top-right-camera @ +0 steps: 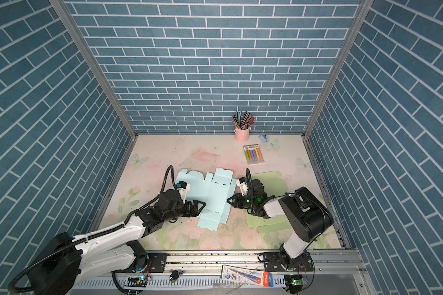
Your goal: Fold the paper box
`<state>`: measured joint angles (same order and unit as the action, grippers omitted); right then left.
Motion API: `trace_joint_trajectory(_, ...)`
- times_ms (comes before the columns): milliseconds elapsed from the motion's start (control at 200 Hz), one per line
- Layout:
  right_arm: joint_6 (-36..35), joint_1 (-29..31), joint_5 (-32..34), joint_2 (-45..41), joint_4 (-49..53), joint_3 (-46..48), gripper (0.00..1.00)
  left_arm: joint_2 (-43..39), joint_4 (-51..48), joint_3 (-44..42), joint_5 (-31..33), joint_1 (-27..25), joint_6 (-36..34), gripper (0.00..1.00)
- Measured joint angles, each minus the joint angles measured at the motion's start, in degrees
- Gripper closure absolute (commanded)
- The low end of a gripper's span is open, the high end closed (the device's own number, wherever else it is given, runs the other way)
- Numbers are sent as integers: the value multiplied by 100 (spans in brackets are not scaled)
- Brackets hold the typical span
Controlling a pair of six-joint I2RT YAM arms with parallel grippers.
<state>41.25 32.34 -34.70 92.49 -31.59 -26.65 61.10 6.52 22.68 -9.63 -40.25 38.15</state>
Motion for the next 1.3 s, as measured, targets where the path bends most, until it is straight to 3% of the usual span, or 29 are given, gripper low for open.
trace_joint_trajectory(315, -1491, 0, 511, -815, 2756, -872, 91, 122, -66, 155, 63, 452, -560, 11)
trace_joint_trajectory(515, -2046, -22, 887, -601, 3692, -1333, 84, 675, 83, 129, 57, 514, -739, 11)
trace_joint_trajectory(645, -2208, -31, 977, -197, 3810, -1604, 73, 903, 348, -116, 15, 516, -756, 11)
trace_joint_trajectory(750, -2223, -50, 997, -35, 3799, -1696, 71, 962, 529, -337, -11, 514, -750, 11)
trace_joint_trajectory(1080, -1937, -166, 935, -223, 3246, -1342, 75, 903, 870, -520, -28, 514, -649, 11)
trace_joint_trajectory(1300, -1700, -177, 833, -304, 2944, -1185, 87, 903, 898, -529, 0, 459, -619, 11)
